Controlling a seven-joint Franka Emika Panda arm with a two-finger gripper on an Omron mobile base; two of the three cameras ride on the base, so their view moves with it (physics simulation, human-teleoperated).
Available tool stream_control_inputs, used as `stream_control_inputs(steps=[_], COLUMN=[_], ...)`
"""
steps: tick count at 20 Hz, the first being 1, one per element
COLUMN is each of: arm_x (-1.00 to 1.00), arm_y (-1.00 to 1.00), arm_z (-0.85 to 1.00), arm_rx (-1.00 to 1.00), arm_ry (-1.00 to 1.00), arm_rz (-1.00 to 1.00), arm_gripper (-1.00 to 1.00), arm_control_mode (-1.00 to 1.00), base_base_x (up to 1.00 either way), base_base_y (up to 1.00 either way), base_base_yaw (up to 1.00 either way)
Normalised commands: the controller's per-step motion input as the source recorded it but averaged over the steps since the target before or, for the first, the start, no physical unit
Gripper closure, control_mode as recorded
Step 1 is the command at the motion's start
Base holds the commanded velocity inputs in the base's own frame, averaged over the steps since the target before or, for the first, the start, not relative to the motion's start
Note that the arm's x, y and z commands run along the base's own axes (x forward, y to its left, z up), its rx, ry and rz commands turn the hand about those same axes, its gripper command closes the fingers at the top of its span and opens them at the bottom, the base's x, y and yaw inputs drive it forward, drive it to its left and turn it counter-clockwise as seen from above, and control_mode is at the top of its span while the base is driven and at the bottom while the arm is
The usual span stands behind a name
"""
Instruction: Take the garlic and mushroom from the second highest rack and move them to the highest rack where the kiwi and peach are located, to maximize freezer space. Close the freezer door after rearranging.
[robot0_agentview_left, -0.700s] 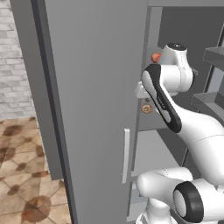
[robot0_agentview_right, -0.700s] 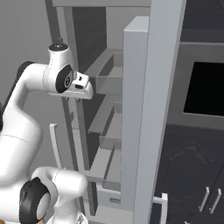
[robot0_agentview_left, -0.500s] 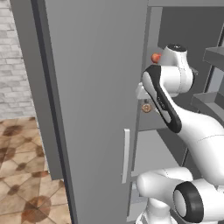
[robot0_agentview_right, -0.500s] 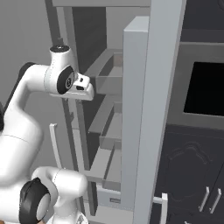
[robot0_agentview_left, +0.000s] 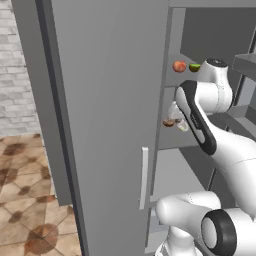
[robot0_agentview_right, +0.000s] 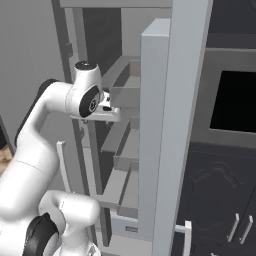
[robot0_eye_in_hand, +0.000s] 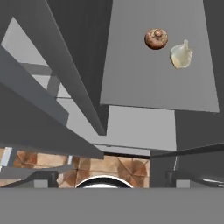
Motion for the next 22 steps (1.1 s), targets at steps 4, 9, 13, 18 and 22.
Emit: stream_control_inputs(steps=[4,9,13,18,22], arm_x=[0.11,0.38,0.44,0.32,0.28], arm_y=[-0.27,-0.11,-0.16,-0.27,-0.30], arm_z=[-0.18,-0.20,-0.25,-0.34,-0.34], arm_rx=[-0.12,-0.22,-0.20,-0.09,-0.04], arm_ry=[-0.05,-0.03,0.00,0.00,0.00], arm_rz=[0.09,0.09,0.08,0.08,0.08], arm_gripper=[-1.00,-1.00,-1.00,-1.00,-1.00], arm_control_mode=[-1.00,-1.00,-1.00,-1.00,-1.00], base_base_x=[0.00,0.00,0.00,0.00,0.00], base_base_y=[0.00,0.00,0.00,0.00,0.00], base_base_yaw=[0.00,0.00,0.00,0.00,0.00])
